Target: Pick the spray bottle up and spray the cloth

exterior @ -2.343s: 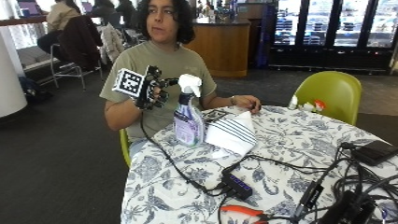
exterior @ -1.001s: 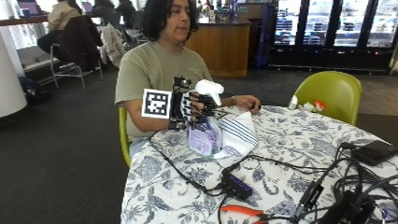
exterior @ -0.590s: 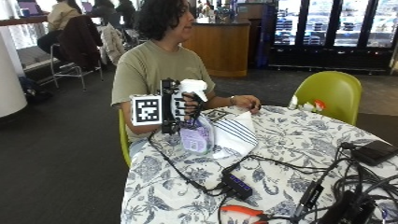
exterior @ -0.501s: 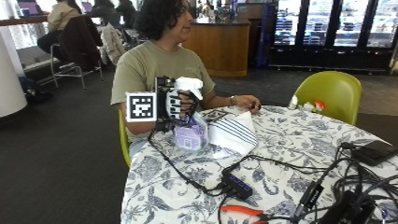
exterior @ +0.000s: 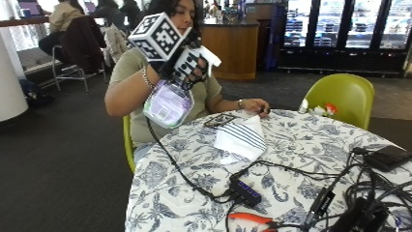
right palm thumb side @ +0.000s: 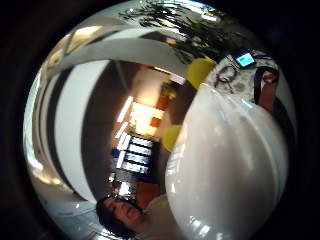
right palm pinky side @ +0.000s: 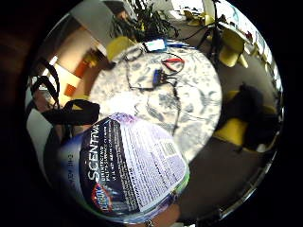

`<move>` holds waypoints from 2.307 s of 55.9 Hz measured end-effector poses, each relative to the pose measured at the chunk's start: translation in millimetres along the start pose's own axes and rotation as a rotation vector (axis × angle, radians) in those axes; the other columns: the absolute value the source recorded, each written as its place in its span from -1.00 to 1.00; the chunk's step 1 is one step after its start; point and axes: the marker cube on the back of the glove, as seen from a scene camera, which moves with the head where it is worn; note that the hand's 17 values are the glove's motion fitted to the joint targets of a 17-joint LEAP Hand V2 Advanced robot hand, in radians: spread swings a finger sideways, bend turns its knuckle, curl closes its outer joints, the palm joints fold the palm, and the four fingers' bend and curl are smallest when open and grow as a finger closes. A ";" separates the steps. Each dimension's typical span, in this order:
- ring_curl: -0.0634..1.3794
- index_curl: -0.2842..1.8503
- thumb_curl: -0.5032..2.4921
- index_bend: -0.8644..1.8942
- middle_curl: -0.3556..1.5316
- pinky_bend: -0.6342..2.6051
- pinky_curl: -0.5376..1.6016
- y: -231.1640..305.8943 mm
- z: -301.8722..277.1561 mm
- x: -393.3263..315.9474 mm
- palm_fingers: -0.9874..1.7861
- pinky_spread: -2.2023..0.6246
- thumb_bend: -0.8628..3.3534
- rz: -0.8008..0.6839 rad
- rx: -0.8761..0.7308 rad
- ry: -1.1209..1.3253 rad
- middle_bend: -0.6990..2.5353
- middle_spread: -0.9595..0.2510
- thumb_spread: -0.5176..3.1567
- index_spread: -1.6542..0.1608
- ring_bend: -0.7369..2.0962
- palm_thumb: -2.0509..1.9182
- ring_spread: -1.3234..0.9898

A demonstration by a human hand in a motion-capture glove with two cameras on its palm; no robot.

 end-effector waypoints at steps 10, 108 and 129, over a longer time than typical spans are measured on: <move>-0.22 -0.26 -0.17 -0.10 -0.05 -0.33 -0.08 -22.7 32.8 -14.8 0.69 0.36 -0.60 0.041 -0.333 0.271 -0.24 0.27 -0.58 0.53 0.00 0.54 -0.03; -0.20 -0.17 -0.12 -0.14 -0.05 -0.33 -0.07 -177.3 322.0 -130.6 0.67 0.36 -0.60 -0.158 0.101 -0.594 -0.23 0.28 -0.57 0.52 0.00 0.53 -0.03; -0.20 -0.17 -0.12 -0.14 -0.05 -0.33 -0.07 -174.5 328.2 -127.1 0.69 0.35 -0.61 -0.177 0.154 -0.561 -0.23 0.25 -0.57 0.51 0.01 0.53 -0.04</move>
